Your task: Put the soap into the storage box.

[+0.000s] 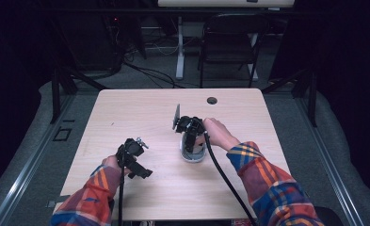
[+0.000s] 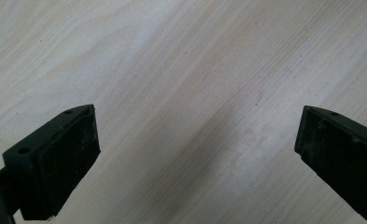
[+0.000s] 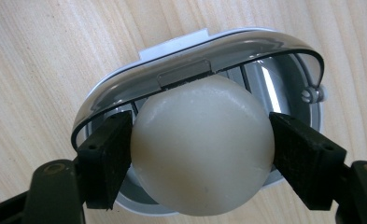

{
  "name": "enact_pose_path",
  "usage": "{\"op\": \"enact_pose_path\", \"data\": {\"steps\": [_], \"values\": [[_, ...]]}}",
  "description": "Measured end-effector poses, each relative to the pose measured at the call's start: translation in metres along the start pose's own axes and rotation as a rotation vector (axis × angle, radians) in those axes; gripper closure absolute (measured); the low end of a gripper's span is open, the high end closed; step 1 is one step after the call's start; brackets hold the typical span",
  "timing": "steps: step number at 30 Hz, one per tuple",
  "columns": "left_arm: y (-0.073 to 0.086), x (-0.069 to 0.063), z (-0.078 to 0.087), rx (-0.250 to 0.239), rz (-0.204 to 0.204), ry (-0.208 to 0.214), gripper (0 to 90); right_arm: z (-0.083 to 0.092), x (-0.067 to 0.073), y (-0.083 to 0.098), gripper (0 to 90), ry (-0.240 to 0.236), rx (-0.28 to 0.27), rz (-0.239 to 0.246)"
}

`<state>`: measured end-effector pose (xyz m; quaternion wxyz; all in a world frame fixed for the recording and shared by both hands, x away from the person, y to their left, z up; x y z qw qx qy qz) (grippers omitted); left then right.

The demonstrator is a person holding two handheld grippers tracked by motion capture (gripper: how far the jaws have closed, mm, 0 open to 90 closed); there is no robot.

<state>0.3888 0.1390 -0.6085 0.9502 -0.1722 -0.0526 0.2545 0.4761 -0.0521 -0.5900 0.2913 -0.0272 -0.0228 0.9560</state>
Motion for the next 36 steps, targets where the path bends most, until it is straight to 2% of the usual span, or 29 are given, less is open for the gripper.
{"op": "enact_pose_path", "data": {"steps": [8, 20, 31, 36], "values": [[0.000, -0.001, -0.001, 0.002, 0.003, 0.002, 0.0, 0.014, -0.002, 0.004, 19.8, 0.003, -0.048, -0.012], [0.000, 0.000, -0.001, 0.003, 0.002, 0.000, 0.0, 0.042, -0.005, 0.021, 7.8, 0.020, -0.133, -0.026], [0.000, 0.000, -0.001, 0.005, -0.001, -0.001, 0.0, 0.058, -0.012, 0.049, 2.5, 0.049, -0.162, -0.054], [0.000, -0.001, -0.001, 0.003, -0.001, -0.001, 0.0, 0.058, -0.018, 0.069, 1.1, 0.064, -0.147, -0.074]]}}
Point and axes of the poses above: each handheld gripper's, and its own axes: z roughly backward along the jaws, y roughly out of its underside, x roughly to its left, the point moved 9 cm from there along -z, roughly forward along the jaws, and after that the axes turned 12 degrees about -z, right-handed, at the moved point
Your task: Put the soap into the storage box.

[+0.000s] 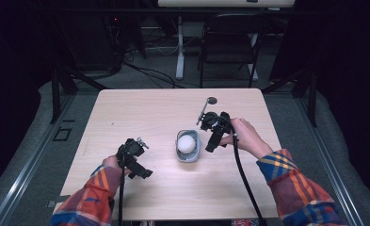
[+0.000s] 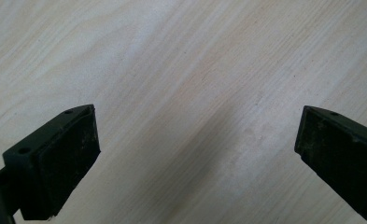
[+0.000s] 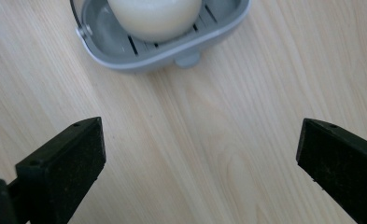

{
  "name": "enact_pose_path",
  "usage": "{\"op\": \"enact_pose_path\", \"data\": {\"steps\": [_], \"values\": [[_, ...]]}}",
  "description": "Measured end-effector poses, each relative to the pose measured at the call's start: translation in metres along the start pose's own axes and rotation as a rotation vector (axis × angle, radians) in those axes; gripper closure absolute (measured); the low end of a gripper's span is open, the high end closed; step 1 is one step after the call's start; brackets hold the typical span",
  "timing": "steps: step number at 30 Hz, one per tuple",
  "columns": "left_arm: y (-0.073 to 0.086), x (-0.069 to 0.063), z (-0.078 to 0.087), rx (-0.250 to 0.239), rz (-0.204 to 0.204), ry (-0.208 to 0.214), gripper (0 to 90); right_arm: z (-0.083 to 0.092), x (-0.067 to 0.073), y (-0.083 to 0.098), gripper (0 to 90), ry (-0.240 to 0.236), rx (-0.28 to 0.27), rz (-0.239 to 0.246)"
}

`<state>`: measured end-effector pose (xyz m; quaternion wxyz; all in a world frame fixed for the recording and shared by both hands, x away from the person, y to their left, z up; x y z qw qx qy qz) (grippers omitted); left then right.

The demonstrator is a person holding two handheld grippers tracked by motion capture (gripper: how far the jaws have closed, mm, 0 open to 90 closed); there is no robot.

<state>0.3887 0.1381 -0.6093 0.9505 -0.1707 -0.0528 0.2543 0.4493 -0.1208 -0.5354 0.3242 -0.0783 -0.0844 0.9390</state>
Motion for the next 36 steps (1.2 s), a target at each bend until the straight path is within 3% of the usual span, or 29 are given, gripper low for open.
{"op": "enact_pose_path", "data": {"steps": [13, 23, 25, 33, 34, 36], "values": [[0.000, 0.000, -0.001, 0.010, -0.007, -0.005, 0.0, -0.005, -0.019, 0.065, 0.0, 0.028, 0.040, -0.083], [0.001, 0.000, -0.002, 0.018, -0.010, -0.009, 0.1, -0.012, -0.031, 0.107, 3.0, 0.020, 0.041, -0.159], [0.000, -0.001, -0.002, 0.018, -0.011, -0.009, 0.1, -0.013, -0.033, 0.115, 4.7, 0.046, 0.016, -0.169], [0.000, -0.001, -0.003, 0.025, -0.014, -0.006, 0.1, -0.031, -0.028, 0.155, 5.1, 0.063, 0.032, -0.189], [0.000, -0.001, -0.003, 0.023, -0.015, -0.004, 0.1, -0.036, -0.024, 0.159, 4.6, 0.037, 0.012, -0.201], [0.000, -0.001, -0.003, 0.020, -0.018, -0.001, 0.0, -0.042, -0.020, 0.170, 4.3, 0.038, 0.010, -0.205]]}}
Point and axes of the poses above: each handheld gripper's, and its own axes: z roughly backward along the jaws, y roughly out of its underside, x roughly to its left, the point moved 9 cm from there along -z, roughly forward along the jaws, and after that the axes turned 12 degrees about -z, right-handed, at the moved point
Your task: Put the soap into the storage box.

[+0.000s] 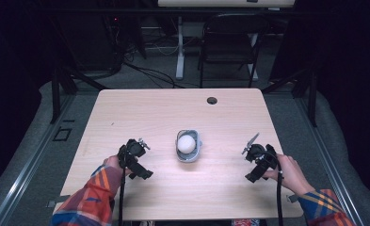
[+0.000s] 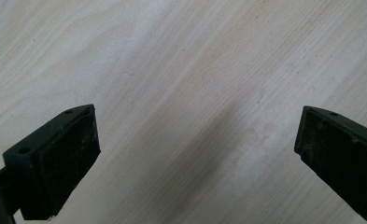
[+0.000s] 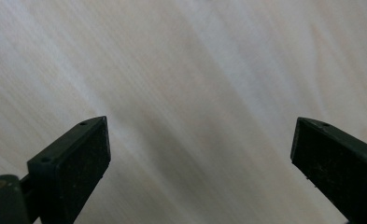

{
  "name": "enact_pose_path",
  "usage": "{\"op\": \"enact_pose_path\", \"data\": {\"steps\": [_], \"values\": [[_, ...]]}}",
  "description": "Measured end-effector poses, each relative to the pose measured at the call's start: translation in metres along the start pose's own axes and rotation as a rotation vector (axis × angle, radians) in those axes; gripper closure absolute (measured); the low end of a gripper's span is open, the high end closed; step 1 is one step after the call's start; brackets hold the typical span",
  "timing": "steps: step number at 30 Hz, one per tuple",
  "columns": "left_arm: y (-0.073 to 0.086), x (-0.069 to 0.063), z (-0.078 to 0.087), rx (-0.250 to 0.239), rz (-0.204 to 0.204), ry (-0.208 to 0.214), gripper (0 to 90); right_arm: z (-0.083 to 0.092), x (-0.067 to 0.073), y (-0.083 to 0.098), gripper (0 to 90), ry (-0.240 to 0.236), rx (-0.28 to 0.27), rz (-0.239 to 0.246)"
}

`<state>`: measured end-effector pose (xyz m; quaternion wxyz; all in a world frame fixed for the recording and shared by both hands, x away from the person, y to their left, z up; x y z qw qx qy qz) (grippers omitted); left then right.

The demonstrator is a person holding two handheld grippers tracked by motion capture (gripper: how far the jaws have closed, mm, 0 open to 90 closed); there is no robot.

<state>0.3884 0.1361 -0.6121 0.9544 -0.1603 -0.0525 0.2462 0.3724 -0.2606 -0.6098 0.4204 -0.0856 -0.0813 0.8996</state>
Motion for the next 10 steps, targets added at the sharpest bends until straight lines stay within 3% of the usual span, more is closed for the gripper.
{"op": "enact_pose_path", "data": {"steps": [2, 7, 10], "values": [[0.000, 0.000, 0.000, -0.001, -0.007, 0.001, 0.0, -0.005, 0.004, 0.009, 4.3, -0.006, 0.007, 0.005], [-0.003, -0.001, 0.000, -0.009, -0.020, -0.002, 0.0, -0.015, 0.004, 0.018, 4.7, 0.057, 0.040, 0.034], [-0.005, -0.002, 0.001, -0.039, -0.038, 0.014, 0.0, -0.016, 0.003, 0.018, 11.4, 0.047, 0.071, 0.053]]}}
Point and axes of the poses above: each handheld gripper's, and its own axes: z roughly backward along the jaws, y roughly out of its underside, x roughly to its left, the point moved 9 cm from there along -z, roughly forward along the jaws, and after that the axes turned 12 degrees about -z, right-handed, at the moved point
